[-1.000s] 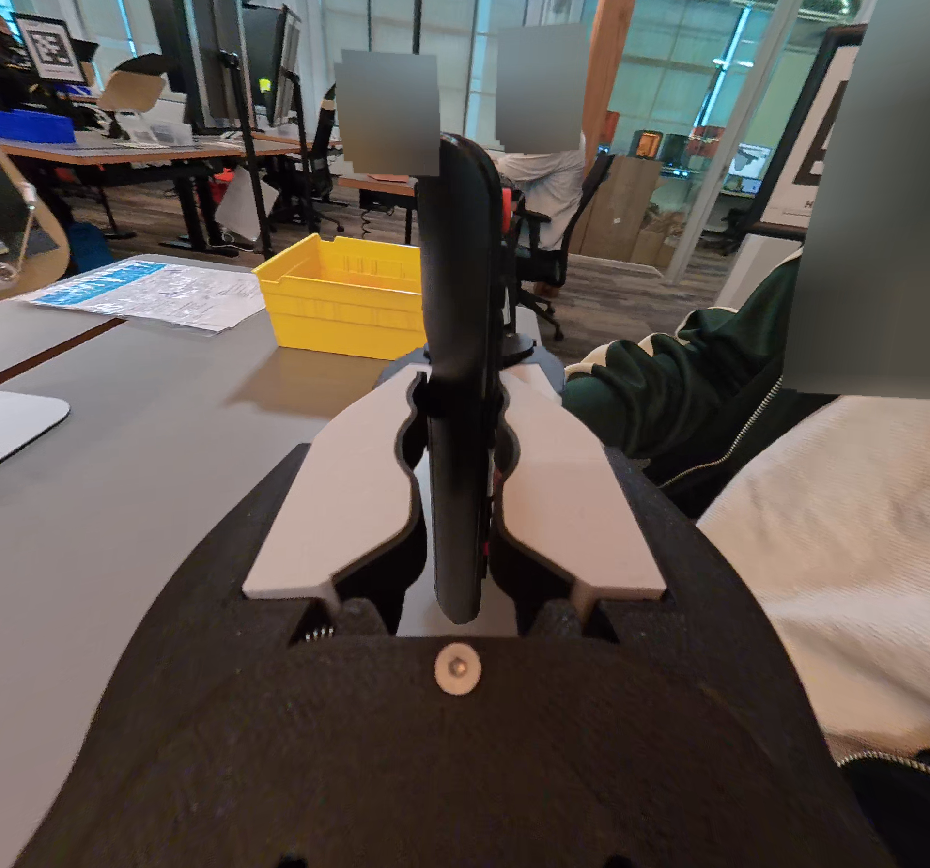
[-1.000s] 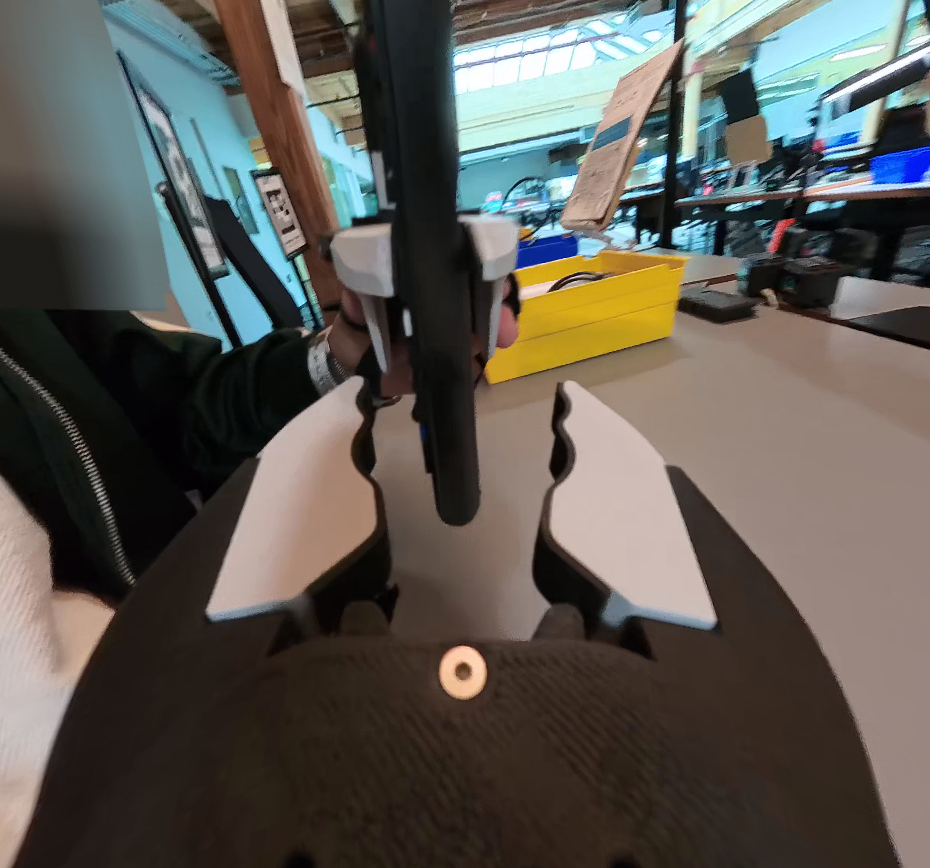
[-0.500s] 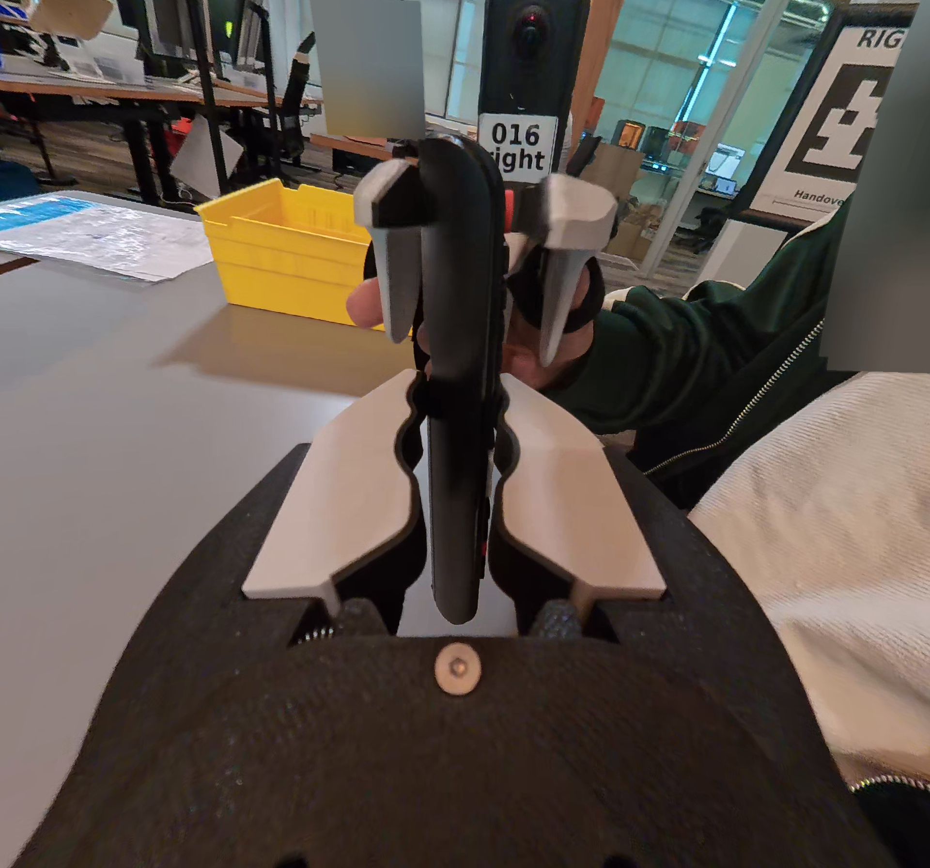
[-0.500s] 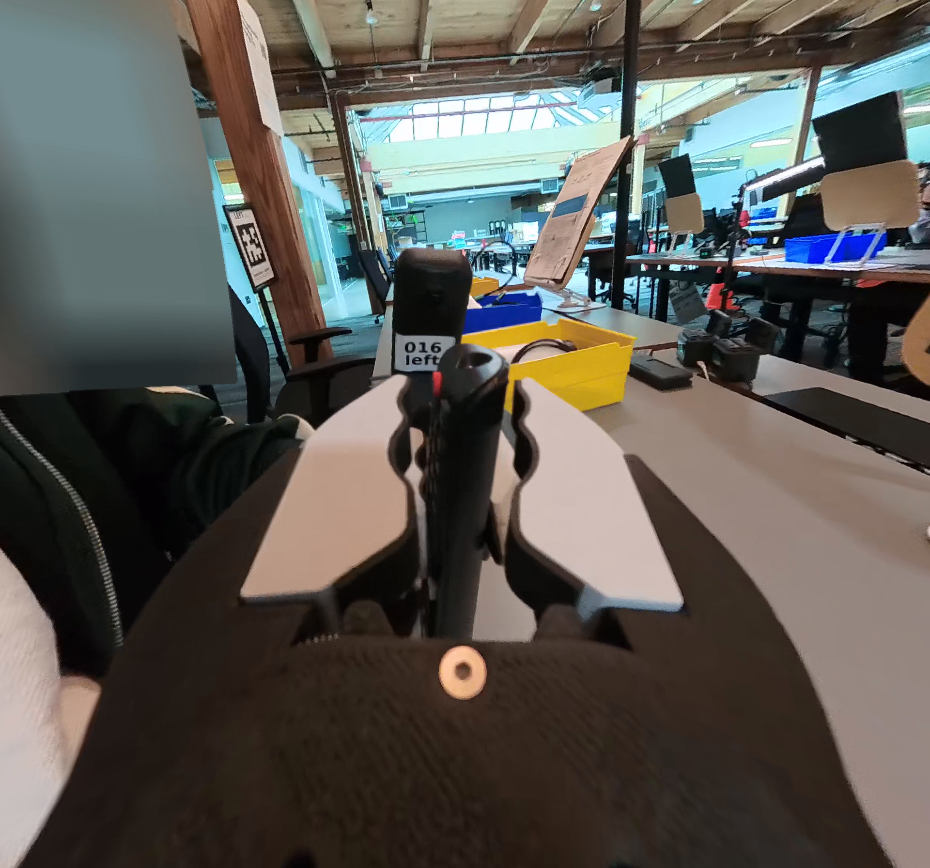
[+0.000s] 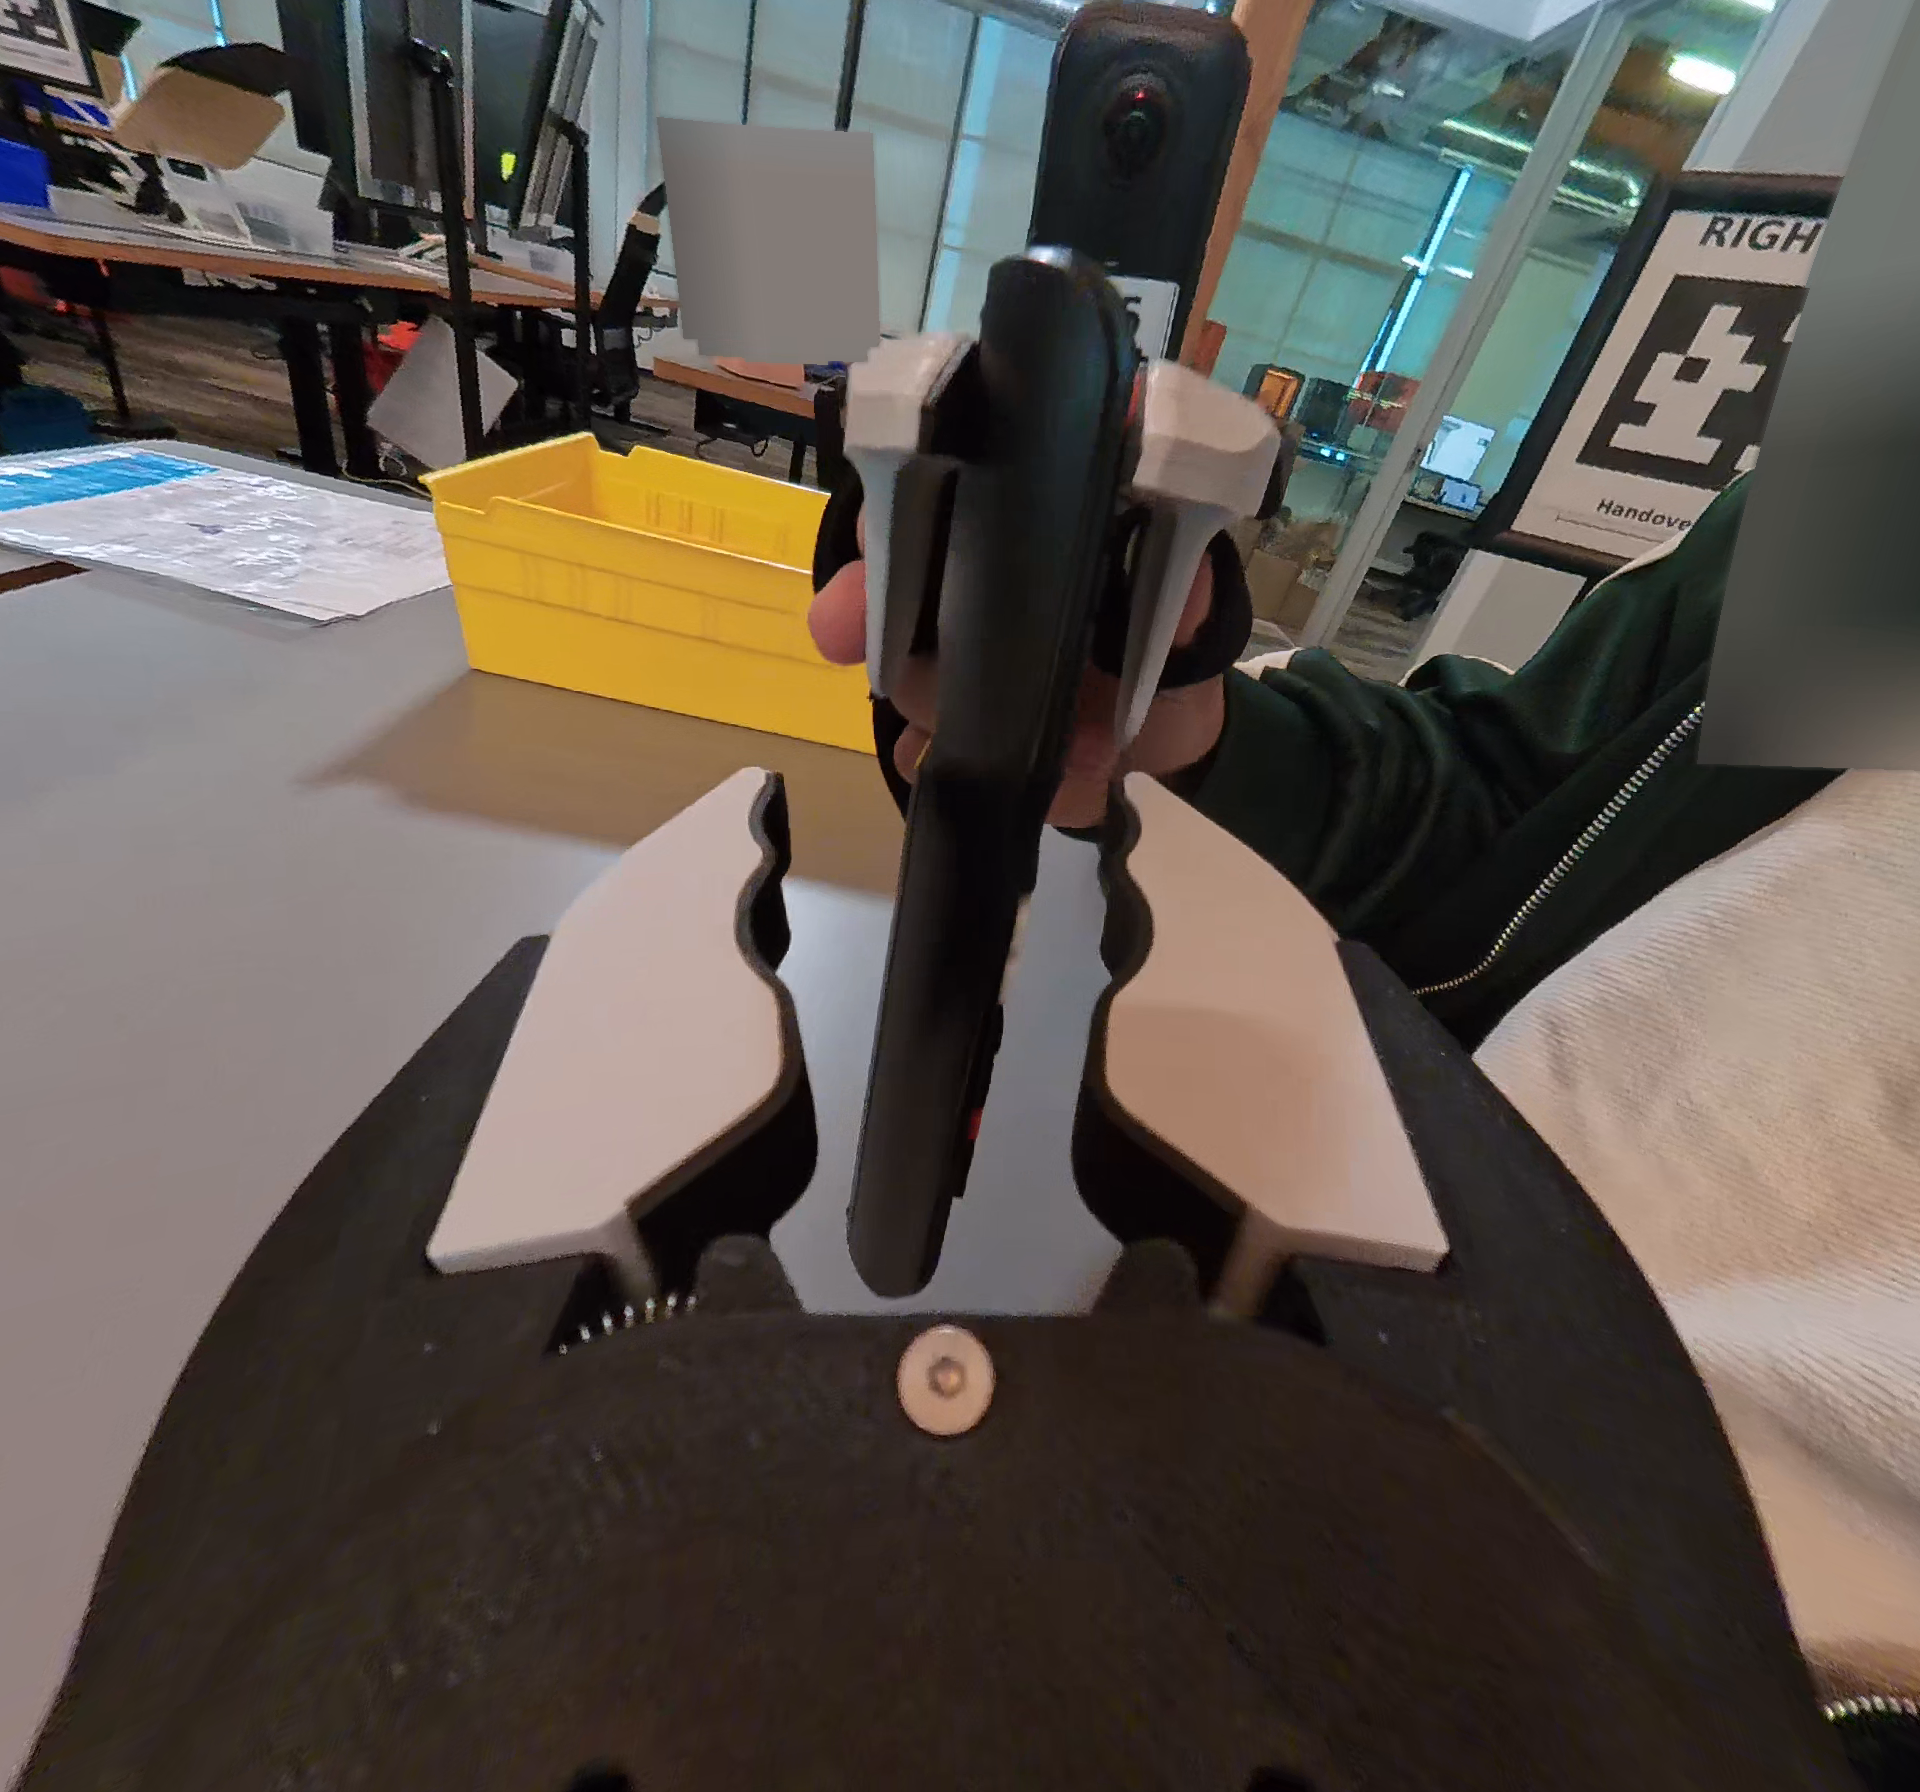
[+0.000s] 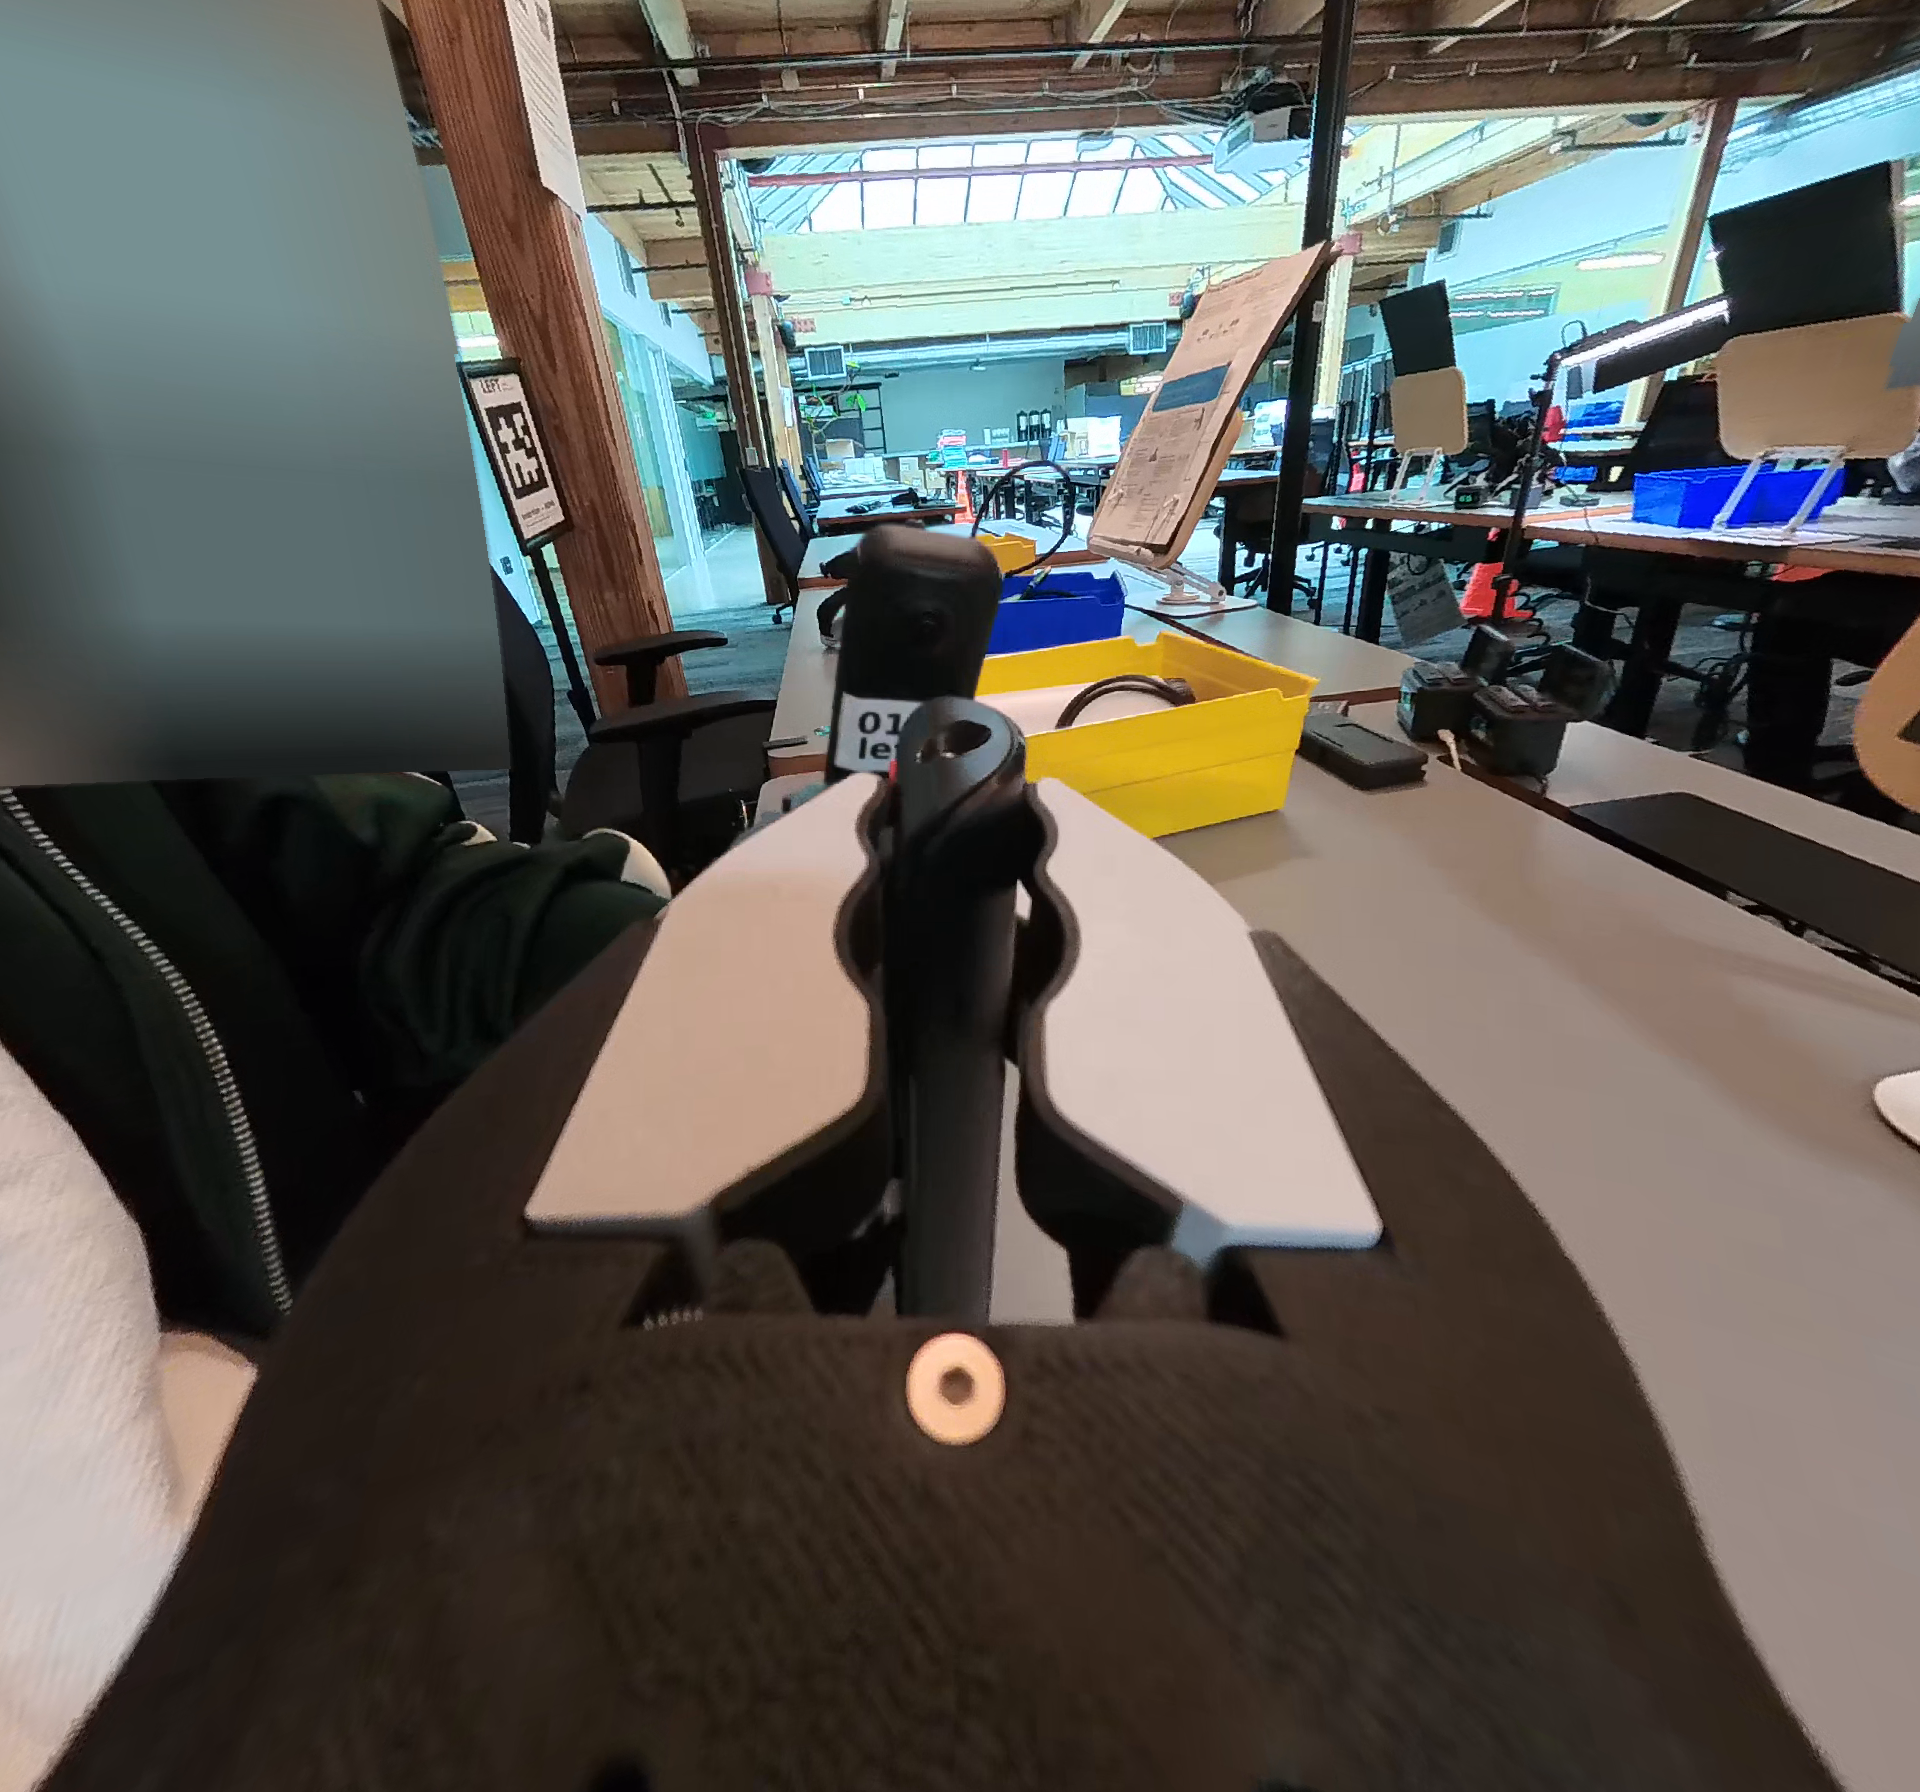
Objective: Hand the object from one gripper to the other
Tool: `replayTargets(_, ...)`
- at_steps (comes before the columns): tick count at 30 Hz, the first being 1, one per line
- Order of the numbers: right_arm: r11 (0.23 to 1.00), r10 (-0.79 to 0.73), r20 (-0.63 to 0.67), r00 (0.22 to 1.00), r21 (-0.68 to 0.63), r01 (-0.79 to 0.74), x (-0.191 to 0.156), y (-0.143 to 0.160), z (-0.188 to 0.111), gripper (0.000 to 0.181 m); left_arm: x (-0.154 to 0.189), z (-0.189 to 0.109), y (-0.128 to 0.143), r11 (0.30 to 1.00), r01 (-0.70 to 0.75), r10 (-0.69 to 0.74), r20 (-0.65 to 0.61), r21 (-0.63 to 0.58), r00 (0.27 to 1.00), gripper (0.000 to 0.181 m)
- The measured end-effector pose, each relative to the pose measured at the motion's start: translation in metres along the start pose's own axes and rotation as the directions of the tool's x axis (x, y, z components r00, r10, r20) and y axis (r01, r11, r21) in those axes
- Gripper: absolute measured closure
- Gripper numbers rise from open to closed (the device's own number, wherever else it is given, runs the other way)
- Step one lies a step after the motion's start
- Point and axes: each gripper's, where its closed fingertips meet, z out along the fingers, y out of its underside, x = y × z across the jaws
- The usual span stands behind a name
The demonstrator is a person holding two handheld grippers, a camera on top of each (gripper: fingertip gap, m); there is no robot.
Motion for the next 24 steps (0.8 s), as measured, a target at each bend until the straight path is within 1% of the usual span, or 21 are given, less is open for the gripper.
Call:
replayTargets(6, 1.000, -0.007, -0.009, 1.000, 0.009, 0.007, 0.003, -0.009, -0.007, 0.158, -0.002, 0.000, 0.010, 1.000, 0.006, -0.006, -0.012, -0.022, 1.000, 0.119)
replayTargets(13, 1.000, 0.010, 0.005, 1.000, 0.021, -0.010, 0.001, -0.016, -0.010, 0.159, -0.006, 0.001, 0.025, 0.997, -0.003, 0.002, -0.012, -0.076, 1.000, 0.121)
replayTargets(20, 0.997, 0.043, 0.027, 0.999, 0.056, -0.045, -0.004, -0.022, -0.008, 0.158, 0.002, 0.008, 0.033, 0.995, 0.007, -0.011, -0.047, -0.099, 0.999, 0.124)
replayTargets(22, 0.997, 0.051, 0.032, 0.998, 0.053, -0.052, -0.005, -0.022, -0.007, 0.158, 0.005, 0.010, 0.036, 0.994, 0.004, -0.011, -0.059, -0.110, 0.998, 0.129)
replayTargets(23, 0.997, 0.051, 0.031, 0.998, 0.051, -0.052, -0.006, -0.022, -0.006, 0.158, 0.008, 0.011, 0.037, 0.993, -0.001, -0.007, -0.072, -0.116, 0.997, 0.137)
replayTargets(24, 0.998, 0.048, 0.026, 0.998, 0.046, -0.049, -0.005, -0.021, -0.006, 0.158, 0.011, 0.010, 0.038, 0.992, -0.010, -0.001, -0.089, -0.124, 0.996, 0.152)
